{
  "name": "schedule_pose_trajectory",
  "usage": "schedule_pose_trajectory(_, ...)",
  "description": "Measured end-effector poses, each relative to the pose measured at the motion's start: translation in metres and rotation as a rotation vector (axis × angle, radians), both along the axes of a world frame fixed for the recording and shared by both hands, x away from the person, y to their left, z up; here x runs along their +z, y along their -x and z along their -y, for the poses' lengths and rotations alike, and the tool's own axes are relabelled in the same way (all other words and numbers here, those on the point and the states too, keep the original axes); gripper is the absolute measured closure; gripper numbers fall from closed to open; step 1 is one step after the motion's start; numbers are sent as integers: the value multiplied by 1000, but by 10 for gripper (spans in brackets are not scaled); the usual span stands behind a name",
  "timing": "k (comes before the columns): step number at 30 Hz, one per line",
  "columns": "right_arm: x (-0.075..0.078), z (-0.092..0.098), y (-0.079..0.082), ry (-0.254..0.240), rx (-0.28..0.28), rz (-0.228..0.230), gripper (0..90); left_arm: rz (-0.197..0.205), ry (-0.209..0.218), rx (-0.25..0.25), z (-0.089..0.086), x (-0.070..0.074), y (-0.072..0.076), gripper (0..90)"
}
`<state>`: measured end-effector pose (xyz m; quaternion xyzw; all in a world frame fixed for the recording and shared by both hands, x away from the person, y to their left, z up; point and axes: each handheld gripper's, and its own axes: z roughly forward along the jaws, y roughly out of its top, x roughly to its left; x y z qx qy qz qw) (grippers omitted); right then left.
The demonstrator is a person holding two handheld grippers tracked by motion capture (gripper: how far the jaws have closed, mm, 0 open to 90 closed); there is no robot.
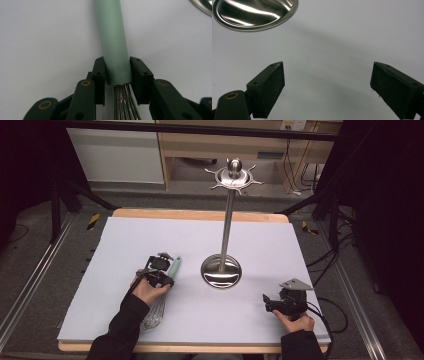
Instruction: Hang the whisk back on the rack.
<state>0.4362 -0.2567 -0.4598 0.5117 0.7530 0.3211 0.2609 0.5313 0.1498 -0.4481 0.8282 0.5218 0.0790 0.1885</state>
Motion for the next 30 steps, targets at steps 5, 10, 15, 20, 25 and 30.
schedule_pose_trajectory(5, 0, 0, 0, 2, 3, -3, 126, 10, 13, -24, -2, 7, 3, 686)
schedule_pose_trajectory(10, 0, 0, 0, -3, 4, -5, 126, 41, 35, -30, -5, 17, 9, 689)
schedule_pose_trajectory(15, 0, 0, 0, -1, 5, -5, 126, 82, 85, -24, -11, 25, 16, 690)
schedule_pose_trajectory(20, 0, 0, 0, 6, 5, 0, 126, 136, 132, -22, -18, 32, 26, 691)
schedule_pose_trajectory(25, 0, 1, 0, 6, 5, 0, 126, 172, 158, -37, -24, 40, 35, 691)
schedule_pose_trajectory(30, 0, 0, 0, 5, 4, -2, 126, 215, 173, -37, -30, 45, 41, 691)
